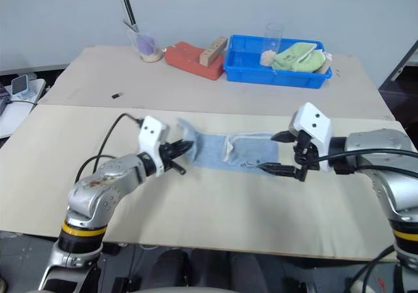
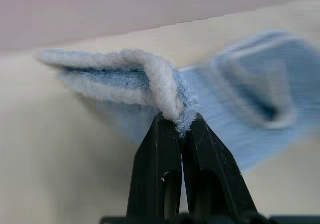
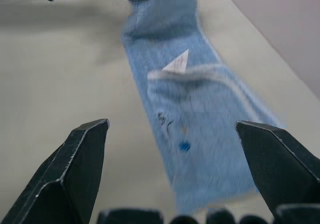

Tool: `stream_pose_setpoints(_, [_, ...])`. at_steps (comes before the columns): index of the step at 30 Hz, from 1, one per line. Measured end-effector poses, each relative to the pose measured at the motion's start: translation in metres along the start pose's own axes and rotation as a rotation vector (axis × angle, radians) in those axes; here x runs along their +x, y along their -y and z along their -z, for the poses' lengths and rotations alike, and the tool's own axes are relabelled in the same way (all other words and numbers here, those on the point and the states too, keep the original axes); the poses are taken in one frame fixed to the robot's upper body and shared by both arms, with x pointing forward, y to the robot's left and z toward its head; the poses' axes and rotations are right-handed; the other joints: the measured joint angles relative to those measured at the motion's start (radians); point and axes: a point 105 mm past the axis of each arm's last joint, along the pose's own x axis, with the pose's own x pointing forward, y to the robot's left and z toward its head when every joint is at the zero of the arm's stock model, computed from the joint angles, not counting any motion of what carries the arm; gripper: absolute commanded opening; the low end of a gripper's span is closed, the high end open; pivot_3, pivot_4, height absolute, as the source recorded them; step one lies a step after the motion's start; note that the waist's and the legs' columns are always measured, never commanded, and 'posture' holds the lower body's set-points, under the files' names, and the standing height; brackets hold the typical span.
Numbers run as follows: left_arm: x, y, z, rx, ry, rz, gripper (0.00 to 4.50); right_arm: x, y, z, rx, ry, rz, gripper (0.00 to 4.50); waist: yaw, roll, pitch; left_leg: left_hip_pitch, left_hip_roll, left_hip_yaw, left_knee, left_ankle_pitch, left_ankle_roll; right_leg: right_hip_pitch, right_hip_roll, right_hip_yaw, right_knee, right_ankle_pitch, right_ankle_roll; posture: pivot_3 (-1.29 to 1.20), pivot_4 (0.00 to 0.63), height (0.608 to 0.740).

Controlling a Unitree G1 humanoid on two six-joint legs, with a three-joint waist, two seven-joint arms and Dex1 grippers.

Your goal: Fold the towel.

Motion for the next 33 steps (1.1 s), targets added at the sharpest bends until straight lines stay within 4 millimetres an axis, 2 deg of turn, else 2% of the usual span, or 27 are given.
stream_pose_setpoints(4, [0.036,0.032,-0.014,0.089,0.029,0.202,0.07,-0.017,-0.009,-0.001,0.033,-0.007,0.025,4.5,0.003,-0.004,0.003,0.001,-0.002,0.0,0.0,0.0,0.0,0.002,0.001,-0.001,-0.001,0.0,0.0,0.0,0.15,0.656])
stream_pose_setpoints(9, [0.074,0.069,-0.006,0.131,0.018,0.372,0.07,-0.031,-0.012,0.004,0.066,-0.031,0.093,4.5,-0.003,-0.004,0.004,0.0,-0.002,0.0,-0.001,0.0,0.0,0.003,0.001,0.0,-0.002,0.0,0.0,0.0,0.15,0.656])
stream_pose_setpoints(12, [0.091,0.077,0.003,0.148,0.003,0.397,0.07,-0.035,-0.016,0.004,0.074,-0.031,0.113,4.5,-0.009,-0.003,0.005,0.0,-0.002,-0.001,-0.001,0.0,0.0,0.003,0.001,0.0,-0.002,0.0,0.001,0.0,0.15,0.656])
stream_pose_setpoints(16, [0.1,0.08,0.007,0.136,0.002,0.42,0.07,-0.037,-0.02,0.004,0.08,-0.038,0.131,4.5,-0.012,-0.003,0.005,0.0,-0.002,-0.002,-0.002,0.0,0.0,0.003,0.001,0.0,-0.002,-0.001,0.001,0.0,0.15,0.656])
stream_pose_setpoints(17, [0.1,0.08,0.005,0.129,0.009,0.423,0.74,-0.037,-0.021,0.005,0.081,-0.04,0.134,4.5,-0.012,-0.003,0.005,0.0,-0.002,-0.002,-0.002,0.0,0.0,0.003,0.001,0.0,-0.002,-0.001,0.001,0.0,0.15,0.656])
stream_pose_setpoints(19, [0.099,0.078,0.001,0.123,0.021,0.434,1.46,-0.037,-0.021,0.005,0.084,-0.041,0.142,4.5,-0.013,-0.003,0.005,0.0,-0.002,-0.002,-0.002,0.0,0.0,0.003,0.001,0.0,-0.002,-0.001,0.001,0.0,0.15,0.656])
stream_pose_setpoints(25, [0.086,0.076,-0.02,0.174,0.091,0.46,4.43,-0.035,-0.016,0.002,0.082,-0.029,0.158,4.5,-0.012,-0.002,0.006,0.0,-0.002,-0.002,-0.002,0.0,0.0,0.003,0.001,0.0,-0.002,-0.001,0.002,0.0,0.15,0.656])
stream_pose_setpoints(30, [0.057,0.054,-0.056,0.223,0.222,0.443,4.47,-0.028,-0.004,-0.006,0.032,0.008,0.189,4.5,-0.015,-0.001,0.006,0.002,-0.001,-0.002,-0.003,0.0,0.0,0.004,0.002,0.0,-0.002,-0.001,0.001,0.0,0.15,0.656])
stream_pose_setpoints(33, [0.039,0.035,-0.065,0.226,0.246,0.409,3.58,-0.008,0.01,-0.018,0.009,0.123,0.26,4.5,-0.019,-0.001,0.006,0.003,0.001,-0.001,-0.003,0.0,0.0,0.005,0.003,0.0,-0.002,-0.001,0.001,0.0,0.15,0.656])
